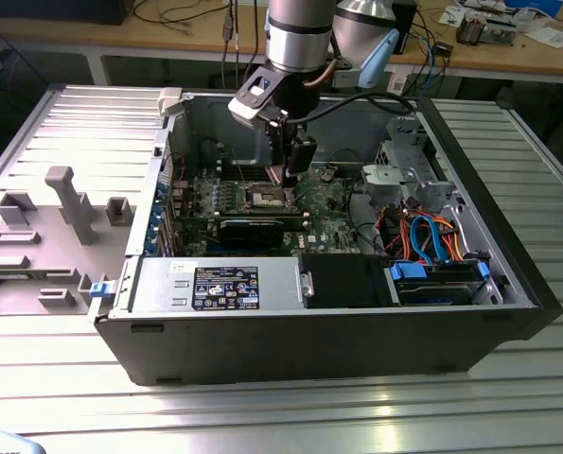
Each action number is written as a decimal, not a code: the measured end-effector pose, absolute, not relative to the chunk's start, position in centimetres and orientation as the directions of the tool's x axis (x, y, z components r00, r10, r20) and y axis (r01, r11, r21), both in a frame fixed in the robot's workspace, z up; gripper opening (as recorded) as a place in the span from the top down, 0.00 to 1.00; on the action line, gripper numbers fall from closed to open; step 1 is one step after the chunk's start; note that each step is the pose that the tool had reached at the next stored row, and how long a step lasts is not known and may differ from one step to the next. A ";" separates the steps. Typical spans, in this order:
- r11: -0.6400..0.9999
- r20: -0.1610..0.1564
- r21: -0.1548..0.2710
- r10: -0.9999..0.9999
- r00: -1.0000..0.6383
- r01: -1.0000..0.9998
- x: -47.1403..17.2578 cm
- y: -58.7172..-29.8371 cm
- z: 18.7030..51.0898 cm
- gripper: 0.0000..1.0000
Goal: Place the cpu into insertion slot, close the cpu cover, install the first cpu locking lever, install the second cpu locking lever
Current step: 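Place the cpu into insertion slot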
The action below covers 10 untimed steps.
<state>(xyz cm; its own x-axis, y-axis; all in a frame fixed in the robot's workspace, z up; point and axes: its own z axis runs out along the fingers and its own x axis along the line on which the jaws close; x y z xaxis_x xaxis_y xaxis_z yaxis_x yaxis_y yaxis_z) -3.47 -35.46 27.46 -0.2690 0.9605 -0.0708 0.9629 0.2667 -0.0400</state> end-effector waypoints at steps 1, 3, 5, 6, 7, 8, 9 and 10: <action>0.264 -0.071 -0.040 0.961 -0.267 0.964 -3.5 -35.5 27.5 0.45; 0.261 -0.072 -0.040 0.962 -0.263 0.964 -3.5 -35.5 27.4 0.45; 0.256 -0.073 -0.041 0.963 -0.259 0.966 -3.5 -35.5 27.4 0.45; 0.253 -0.074 -0.041 0.964 -0.255 0.967 -3.5 -35.5 27.4 0.45; 0.251 -0.074 -0.041 0.965 -0.253 0.967 -3.5 -35.5 27.4 0.45; 0.249 -0.075 -0.041 0.965 -0.252 0.968 -3.5 -35.5 27.4 0.45; 0.246 -0.076 -0.041 0.966 -0.249 0.968 -3.5 -35.5 27.4 0.45; 0.243 -0.076 -0.041 0.966 -0.246 0.969 -3.5 -35.5 27.4 0.45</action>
